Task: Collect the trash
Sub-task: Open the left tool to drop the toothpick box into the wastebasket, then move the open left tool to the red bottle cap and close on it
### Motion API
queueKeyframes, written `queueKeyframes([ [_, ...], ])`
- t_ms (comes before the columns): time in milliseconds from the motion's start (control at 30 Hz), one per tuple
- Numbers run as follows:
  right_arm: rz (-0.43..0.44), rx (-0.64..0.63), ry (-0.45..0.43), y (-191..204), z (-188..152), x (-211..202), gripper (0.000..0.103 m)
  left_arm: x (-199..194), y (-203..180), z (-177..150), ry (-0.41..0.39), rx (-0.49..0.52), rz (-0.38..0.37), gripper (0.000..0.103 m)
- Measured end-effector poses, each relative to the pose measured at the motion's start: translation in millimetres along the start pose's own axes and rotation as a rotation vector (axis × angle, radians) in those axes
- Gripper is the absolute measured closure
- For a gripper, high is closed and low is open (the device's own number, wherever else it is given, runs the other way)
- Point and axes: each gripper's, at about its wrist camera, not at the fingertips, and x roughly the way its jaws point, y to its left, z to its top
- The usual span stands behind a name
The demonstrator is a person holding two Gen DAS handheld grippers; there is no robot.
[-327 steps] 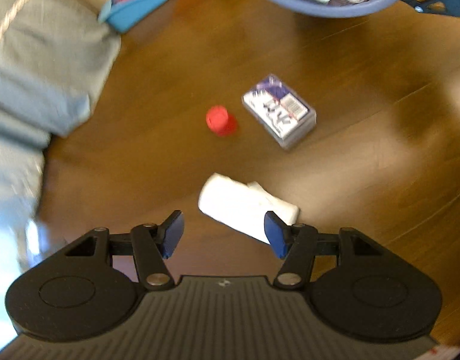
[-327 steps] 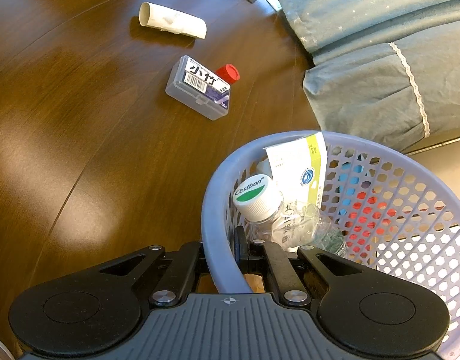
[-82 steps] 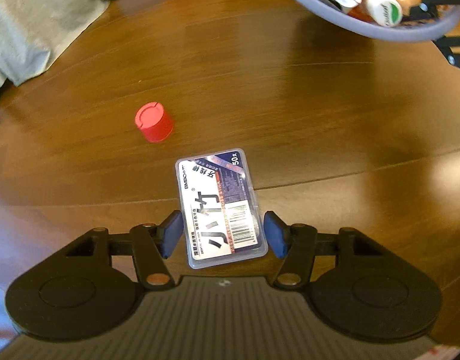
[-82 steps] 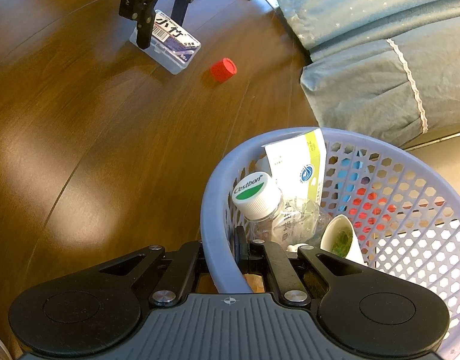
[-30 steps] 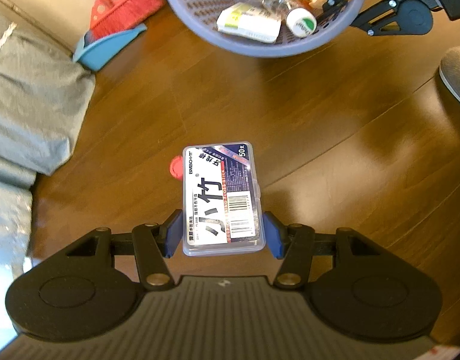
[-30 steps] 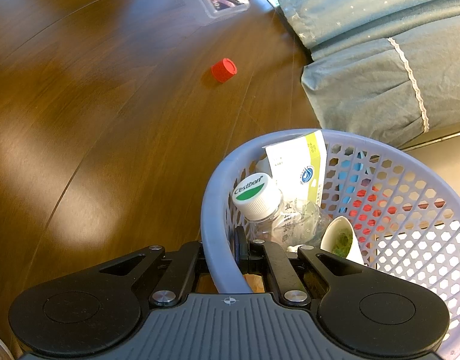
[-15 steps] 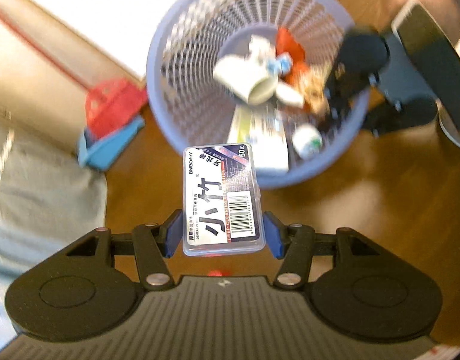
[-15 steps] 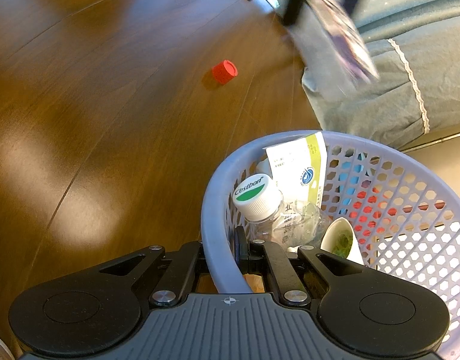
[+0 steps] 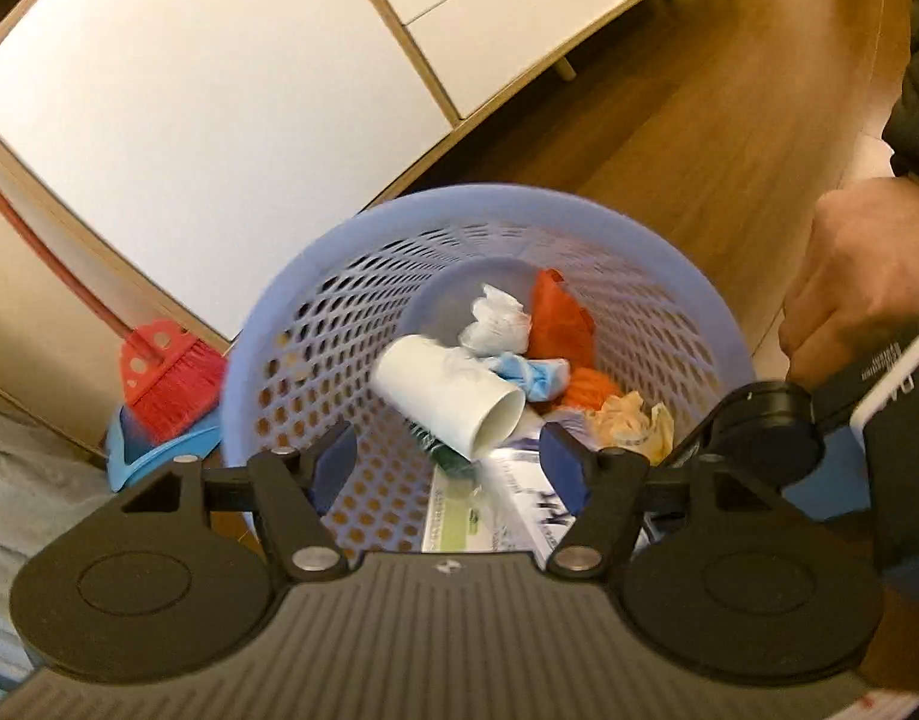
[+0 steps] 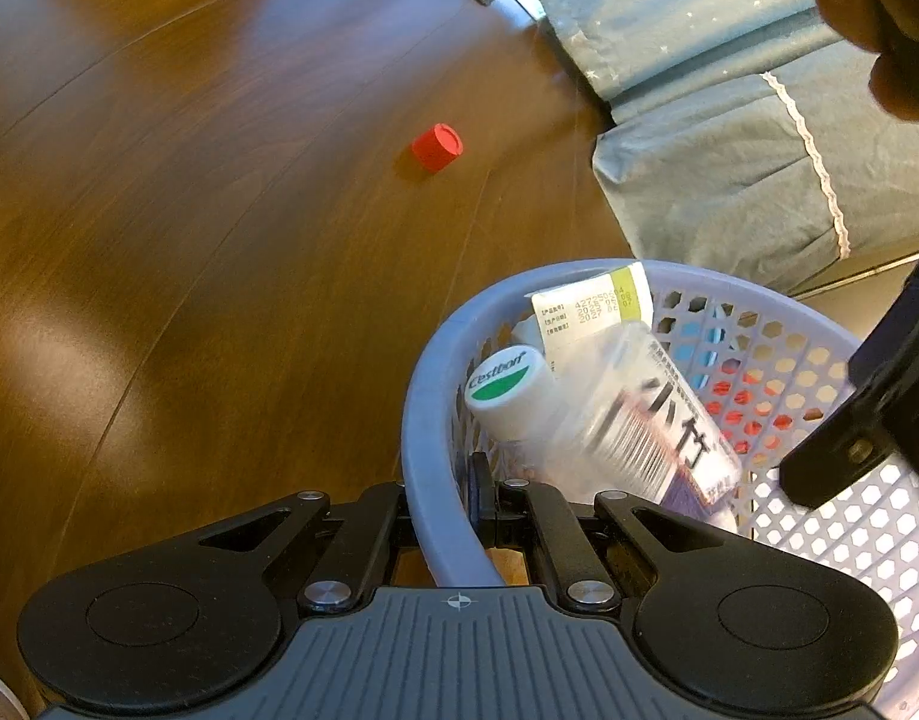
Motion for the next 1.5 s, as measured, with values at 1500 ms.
queueKeyframes([
  [1500, 0.005, 0.084, 0.003, -19.8, 4.1, -1.4, 0.102, -36.8, 27.6, -230.1, 0.430, -0.319, 0.107, 0.038],
])
